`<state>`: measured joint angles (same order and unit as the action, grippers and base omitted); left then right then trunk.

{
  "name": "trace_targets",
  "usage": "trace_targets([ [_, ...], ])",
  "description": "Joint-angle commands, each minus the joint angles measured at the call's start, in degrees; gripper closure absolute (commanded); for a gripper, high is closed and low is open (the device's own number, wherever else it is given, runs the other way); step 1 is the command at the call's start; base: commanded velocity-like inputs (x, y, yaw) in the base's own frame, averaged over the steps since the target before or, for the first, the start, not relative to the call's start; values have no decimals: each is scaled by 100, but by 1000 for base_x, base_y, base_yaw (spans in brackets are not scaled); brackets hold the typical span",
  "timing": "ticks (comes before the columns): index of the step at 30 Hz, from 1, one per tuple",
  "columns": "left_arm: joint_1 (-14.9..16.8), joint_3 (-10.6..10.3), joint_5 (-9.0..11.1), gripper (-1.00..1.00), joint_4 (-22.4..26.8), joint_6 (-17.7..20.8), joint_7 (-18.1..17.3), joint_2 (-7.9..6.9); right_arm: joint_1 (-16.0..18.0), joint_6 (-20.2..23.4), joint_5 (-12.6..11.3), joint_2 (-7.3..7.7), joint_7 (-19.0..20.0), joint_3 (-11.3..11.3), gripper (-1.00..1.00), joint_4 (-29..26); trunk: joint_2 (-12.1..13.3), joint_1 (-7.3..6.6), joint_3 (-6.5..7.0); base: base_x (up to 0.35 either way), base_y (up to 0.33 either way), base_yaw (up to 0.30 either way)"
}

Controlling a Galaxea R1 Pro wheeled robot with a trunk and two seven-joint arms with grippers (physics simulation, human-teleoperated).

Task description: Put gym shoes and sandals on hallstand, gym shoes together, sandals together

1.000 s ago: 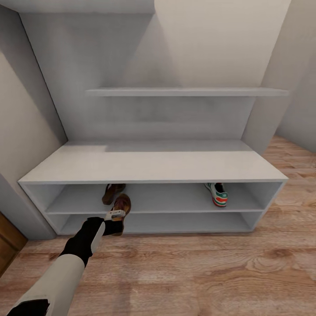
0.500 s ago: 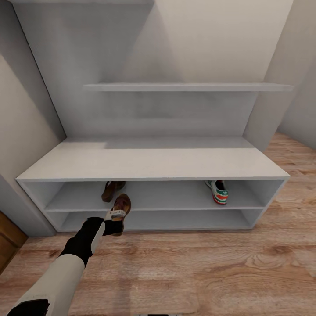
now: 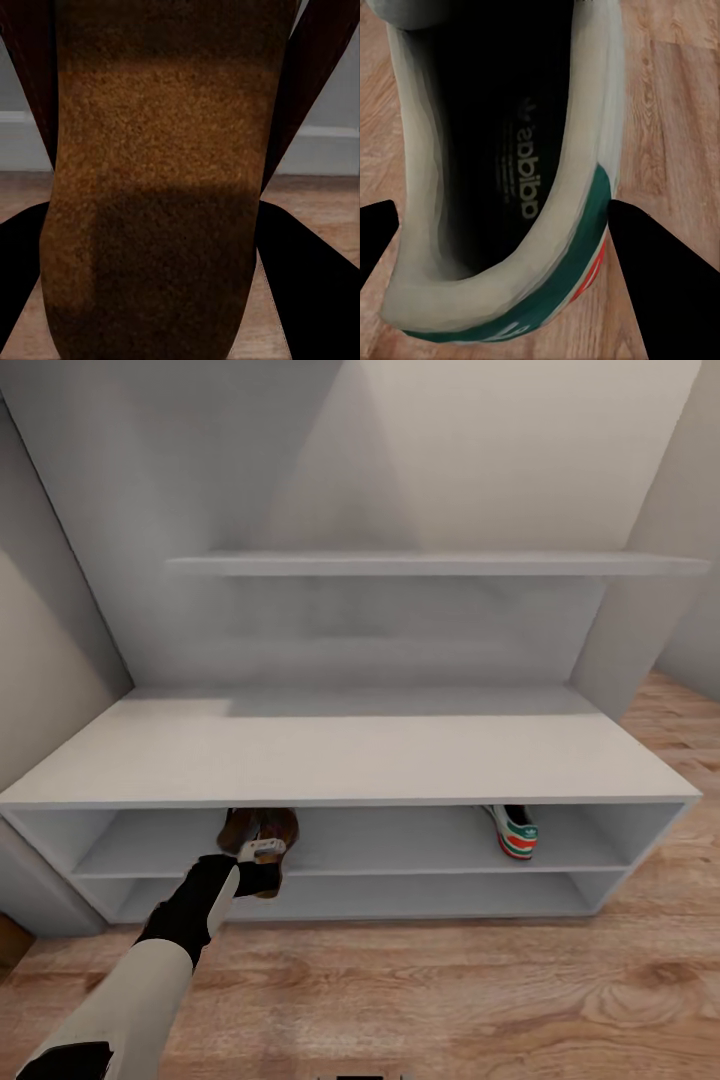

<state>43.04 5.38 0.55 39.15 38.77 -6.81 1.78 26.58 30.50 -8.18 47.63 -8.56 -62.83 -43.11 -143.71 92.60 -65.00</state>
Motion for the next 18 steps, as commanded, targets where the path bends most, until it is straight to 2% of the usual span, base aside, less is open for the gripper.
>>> trace_targets([
  [1, 3, 33, 6, 100, 8, 34, -22, 7, 5, 19, -56, 1, -41, -1, 100, -6, -2, 2, -5, 343, 0, 0],
  [4, 3, 33, 6, 100, 12, 34, -22, 7, 5, 19, -13, 1, -41, -1, 100, -5, -2, 2, -5, 261, 0, 0],
  [13, 3, 33, 6, 100, 5, 34, -22, 7, 5, 19, 7, 1, -41, -1, 100, -6, -2, 2, -5, 34, 0, 0],
  [18, 3, 33, 6, 100, 7, 34, -22, 7, 5, 18, 8, 1, -41, -1, 100, -5, -2, 2, -5, 194, 0, 0],
])
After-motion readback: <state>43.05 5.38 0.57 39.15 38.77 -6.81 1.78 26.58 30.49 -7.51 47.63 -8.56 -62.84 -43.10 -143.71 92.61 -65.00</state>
